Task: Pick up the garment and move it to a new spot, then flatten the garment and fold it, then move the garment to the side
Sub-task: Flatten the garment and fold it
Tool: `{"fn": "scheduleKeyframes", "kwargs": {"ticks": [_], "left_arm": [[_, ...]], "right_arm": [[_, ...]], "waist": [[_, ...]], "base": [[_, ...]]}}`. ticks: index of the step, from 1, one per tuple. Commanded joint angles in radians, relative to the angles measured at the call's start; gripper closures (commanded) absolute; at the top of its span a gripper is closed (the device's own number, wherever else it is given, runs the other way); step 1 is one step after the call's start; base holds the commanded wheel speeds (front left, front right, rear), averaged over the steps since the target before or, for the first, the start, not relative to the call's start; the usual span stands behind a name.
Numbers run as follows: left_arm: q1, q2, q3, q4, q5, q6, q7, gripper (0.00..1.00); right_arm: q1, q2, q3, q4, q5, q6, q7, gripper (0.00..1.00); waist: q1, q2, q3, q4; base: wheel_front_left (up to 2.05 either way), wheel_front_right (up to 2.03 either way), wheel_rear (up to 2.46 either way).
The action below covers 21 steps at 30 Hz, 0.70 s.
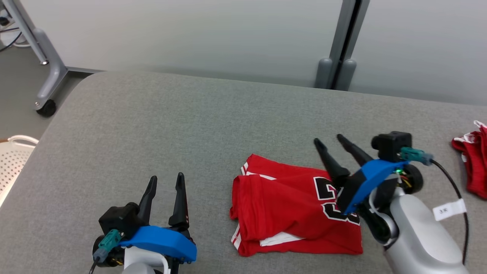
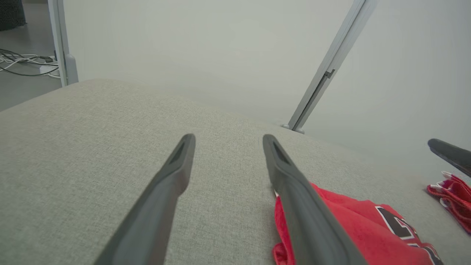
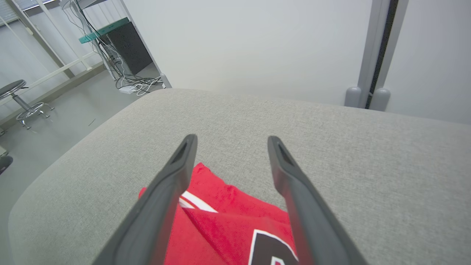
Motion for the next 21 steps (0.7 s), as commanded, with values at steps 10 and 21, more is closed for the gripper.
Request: {"fn": "scheduleKeyframes", "kwargs": {"ticks": [10,21], "left_arm": [[-0.043,-0.030,-0.014,0.046,0.038,-0.010,-0.004,0.00],[0.021,-0.072,0.051,0.078,0.084,-0.036,-0.005,0.00]], "right_arm": [[0.159,0.005,-0.176,-0.049,-0.179,0.000,-0.166,0.00],[0.362,0.084,-0.337,-0.189,-0.307,0.000,-0.230,0.00]], "waist": [[0.0000,-0.0001,-0.048,-0.056],[0.0000,-0.0001,-0.093,-0.093]], "base": [[0.00,0.00,0.00],[0.00,0.00,0.00]]}}
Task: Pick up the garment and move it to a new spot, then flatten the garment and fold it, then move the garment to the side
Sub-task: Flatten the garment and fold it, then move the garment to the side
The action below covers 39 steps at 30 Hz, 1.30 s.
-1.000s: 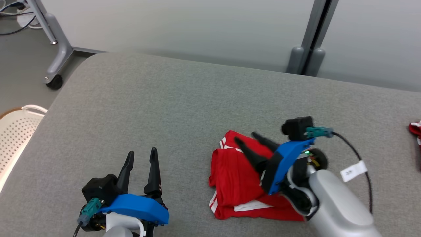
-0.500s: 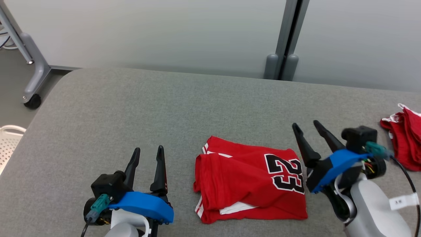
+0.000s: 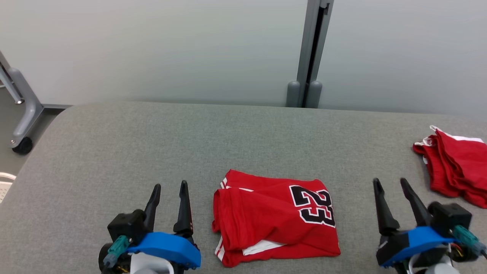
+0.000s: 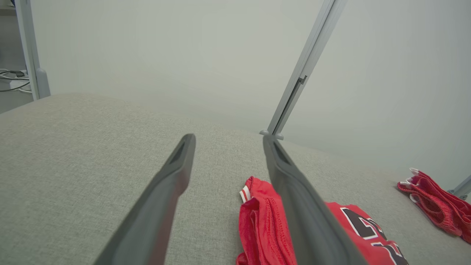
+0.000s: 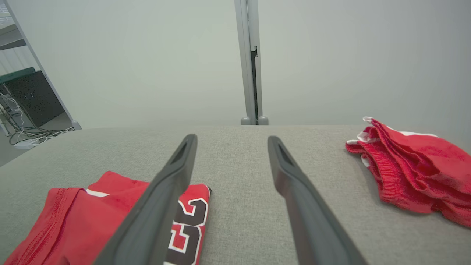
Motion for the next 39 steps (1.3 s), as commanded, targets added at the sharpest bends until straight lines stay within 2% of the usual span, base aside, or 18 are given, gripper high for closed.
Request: {"fn": "scheduleKeyframes", "kwargs": {"ticks": [1,7,16,26,39], "left_arm": [[0.015,-0.003,0.010,0.007,0.007,-0.003,-0.004,0.00],[0.041,-0.005,0.071,0.017,0.030,-0.019,-0.004,0.00],[0.041,-0.017,0.104,0.031,0.063,-0.038,-0.004,0.00],[0.035,-0.024,0.109,0.053,0.077,-0.055,-0.004,0.00],[0.004,0.006,0.097,0.071,0.085,-0.063,0.024,0.00]], "right_arm": [[0.024,0.005,-0.011,-0.011,-0.003,0.001,-0.001,0.00],[0.069,0.009,-0.010,-0.064,0.054,0.000,0.016,0.00],[0.082,0.009,-0.011,-0.076,0.042,0.001,0.036,0.00],[0.086,0.009,-0.011,-0.068,0.053,0.001,0.038,0.00],[0.072,0.009,-0.005,-0.055,0.047,0.001,0.053,0.00]], "waist": [[0.0001,0.0000,-0.006,-0.005],[0.0001,0.0000,-0.015,-0.023],[0.0001,0.0000,-0.013,-0.032],[0.0001,0.0000,-0.007,-0.023],[0.0001,0.0000,0.001,-0.010]], "base": [[0.00,0.00,0.00],[0.00,0.00,0.00],[0.00,0.00,0.00],[0.00,0.00,0.00],[0.00,0.00,0.00]]}}
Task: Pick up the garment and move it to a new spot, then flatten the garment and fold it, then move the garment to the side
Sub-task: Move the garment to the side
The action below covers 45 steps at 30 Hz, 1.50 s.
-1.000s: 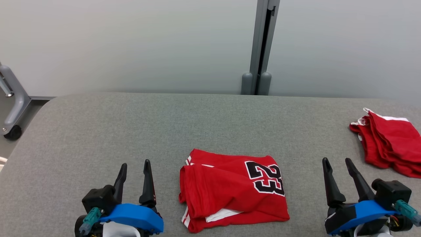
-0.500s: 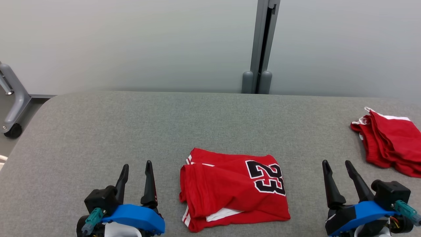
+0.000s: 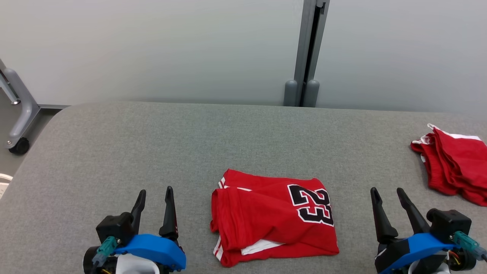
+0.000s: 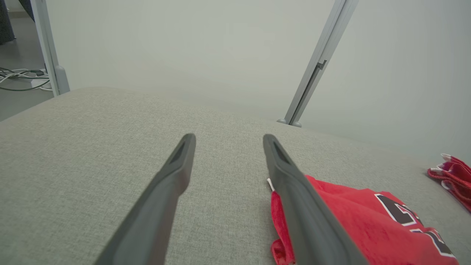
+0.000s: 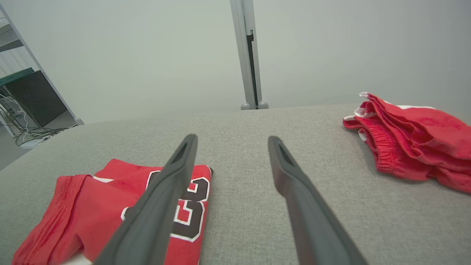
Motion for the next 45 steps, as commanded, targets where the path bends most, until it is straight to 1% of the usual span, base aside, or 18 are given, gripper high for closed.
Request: {"fn": "scheduleKeyframes", "kwargs": {"ticks": [1,5,7,11,13,17,20,28,31,34,35,36,37,38,41,45], "left_arm": [[-0.021,0.007,0.003,-0.003,0.007,-0.005,0.005,0.00],[-0.023,0.010,0.000,-0.010,0.007,0.003,0.009,0.00],[-0.026,0.010,-0.003,-0.016,0.008,0.004,0.010,0.00],[-0.025,0.009,-0.010,-0.027,0.009,0.011,0.012,0.00],[-0.025,0.007,-0.013,-0.031,0.009,0.011,0.014,0.00],[-0.028,0.005,-0.016,-0.043,0.007,0.013,0.015,0.00],[-0.031,0.007,-0.013,-0.050,0.004,0.017,0.012,0.00],[-0.032,0.014,0.001,-0.059,-0.003,0.021,0.001,0.00],[-0.037,0.013,0.004,-0.061,-0.001,0.024,-0.001,0.00],[-0.037,0.014,0.005,-0.061,-0.001,0.027,-0.003,0.00],[-0.038,0.014,0.005,-0.062,0.000,0.027,-0.003,0.00],[-0.038,0.014,0.004,-0.062,0.001,0.028,-0.004,0.00],[-0.040,0.014,0.003,-0.062,0.002,0.028,-0.004,0.00],[-0.041,0.013,0.001,-0.063,0.003,0.028,-0.005,0.00],[-0.040,0.013,-0.002,-0.066,0.006,0.027,-0.007,0.00],[-0.044,0.006,-0.008,-0.072,0.002,0.019,-0.010,0.00]], "right_arm": [[0.003,-0.001,-0.001,0.001,0.000,0.001,0.004,0.00],[-0.023,0.000,-0.004,0.000,-0.006,0.001,0.026,0.00],[-0.045,0.000,-0.005,-0.005,-0.030,0.001,0.054,0.00],[-0.093,-0.002,-0.010,0.006,-0.082,0.001,0.146,0.00],[-0.117,-0.014,-0.001,0.023,-0.088,0.000,0.203,0.00],[-0.154,-0.047,0.014,0.085,-0.057,0.000,0.322,0.00],[-0.174,-0.081,0.031,0.136,-0.021,0.000,0.377,0.00],[-0.196,-0.118,0.113,0.251,0.080,0.000,0.456,0.00],[-0.204,-0.128,0.143,0.280,0.091,0.001,0.455,0.00],[-0.209,-0.125,0.166,0.312,0.096,0.001,0.447,0.00],[-0.215,-0.124,0.174,0.321,0.097,0.001,0.443,0.23],[-0.222,-0.122,0.186,0.326,0.096,0.001,0.438,0.56],[-0.227,-0.120,0.194,0.332,0.097,0.001,0.430,0.64],[-0.235,-0.120,0.204,0.338,0.095,0.001,0.421,0.99],[-0.257,-0.127,0.213,0.343,0.081,0.001,0.394,1.00],[-0.299,-0.144,0.219,0.333,0.070,0.000,0.325,1.00]], "waist": [[0.0000,0.0000,0.001,0.001],[0.0000,0.0000,0.008,0.009],[0.0000,0.0000,0.012,0.015],[0.0000,0.0000,0.022,0.038],[0.0000,0.0000,0.031,0.053],[0.0000,0.0000,0.054,0.089],[0.0000,0.0000,0.076,0.118],[0.0000,0.0000,0.122,0.172],[0.0000,0.0000,0.131,0.179],[0.0000,0.0000,0.138,0.177],[0.0000,0.0000,0.139,0.174],[0.0000,0.0000,0.141,0.170],[0.0000,0.0000,0.143,0.165],[0.0000,0.0000,0.145,0.159],[0.0000,0.0000,0.151,0.142],[0.0000,0.0000,0.162,0.088]], "base": [[0.00,0.00,0.00],[0.00,0.00,0.00],[0.00,0.00,0.00],[0.00,0.00,0.00],[0.00,0.00,0.00],[0.00,0.00,0.00],[0.00,0.00,0.00],[0.00,0.00,0.00],[0.00,0.00,0.00],[0.00,0.00,0.00],[0.00,0.00,0.00],[0.00,0.00,0.00],[0.00,0.00,0.00],[0.00,0.00,0.00],[0.00,0.00,0.00],[0.00,0.00,0.00]]}}
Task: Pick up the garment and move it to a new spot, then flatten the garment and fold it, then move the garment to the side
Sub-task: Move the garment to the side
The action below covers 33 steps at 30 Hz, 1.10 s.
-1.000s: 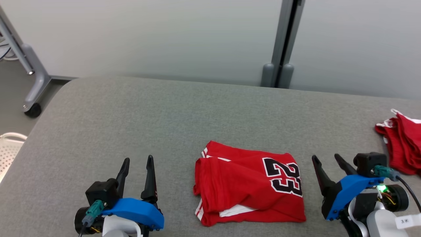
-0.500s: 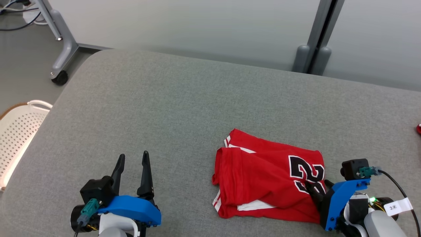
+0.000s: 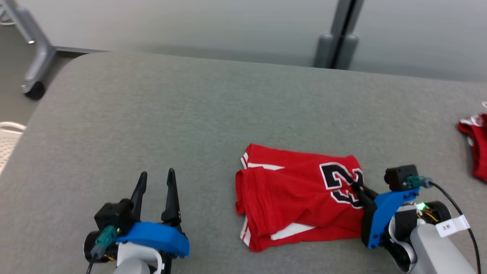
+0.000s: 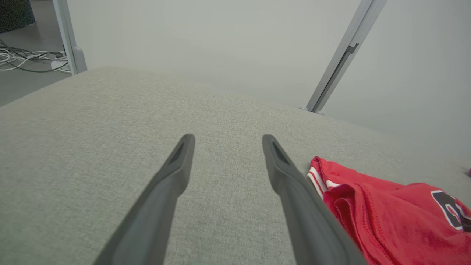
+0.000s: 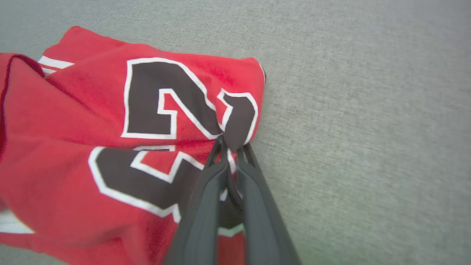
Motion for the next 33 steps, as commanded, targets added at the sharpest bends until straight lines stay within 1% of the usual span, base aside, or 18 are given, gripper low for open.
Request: {"fn": "scheduleKeyframes", "kwargs": {"ticks": [1,5,12,14,18,21,25,28,33], "left_arm": [[-0.011,0.000,-0.004,-0.003,0.006,-0.002,-0.006,0.00],[-0.016,0.001,-0.010,-0.012,0.009,0.000,-0.004,0.00],[-0.040,0.012,-0.020,-0.032,0.023,0.000,0.009,0.00],[-0.048,0.017,-0.024,-0.037,0.025,0.000,0.012,0.00],[-0.059,0.018,-0.037,-0.045,0.032,0.000,0.024,0.00],[-0.063,0.018,-0.045,-0.049,0.034,0.001,0.029,0.00],[-0.062,0.018,-0.050,-0.050,0.033,0.002,0.033,0.00],[-0.058,0.021,-0.053,-0.050,0.031,-0.001,0.036,0.00],[-0.049,0.014,-0.057,-0.048,0.026,0.005,0.031,0.00]], "right_arm": [[-0.015,-0.015,-0.007,-0.004,0.003,0.000,-0.011,1.00],[-0.041,-0.045,-0.003,-0.027,0.001,-0.001,-0.024,1.00],[-0.043,-0.110,-0.040,-0.104,-0.001,0.000,-0.022,1.00],[-0.040,-0.117,-0.049,-0.125,0.001,0.000,-0.017,1.00],[-0.027,-0.111,-0.075,-0.164,-0.001,0.000,-0.012,1.00],[-0.020,-0.101,-0.080,-0.185,-0.004,0.000,-0.014,1.00],[-0.020,-0.094,-0.083,-0.194,-0.012,0.000,-0.015,1.00],[-0.030,-0.088,-0.081,-0.196,-0.021,0.000,-0.021,1.00],[-0.070,-0.098,-0.080,-0.202,-0.047,0.000,-0.033,1.00]], "waist": [[-0.0001,-0.0001,-0.006,-0.021],[-0.0001,-0.0001,0.012,-0.114],[-0.0001,-0.0001,0.043,-0.292],[-0.0001,-0.0001,0.050,-0.336],[-0.0001,-0.0001,0.054,-0.393],[-0.0001,-0.0001,0.052,-0.412],[-0.0001,-0.0001,0.047,-0.416],[-0.0001,-0.0001,0.043,-0.404],[-0.0001,-0.0001,0.037,-0.366]], "base": [[0.00,0.00,0.00],[0.00,0.00,0.00],[0.00,0.00,0.00],[0.00,0.00,0.00],[0.00,0.00,0.00],[0.00,0.00,0.00],[0.00,0.00,0.00],[0.00,0.00,0.00],[0.00,0.00,0.00]]}}
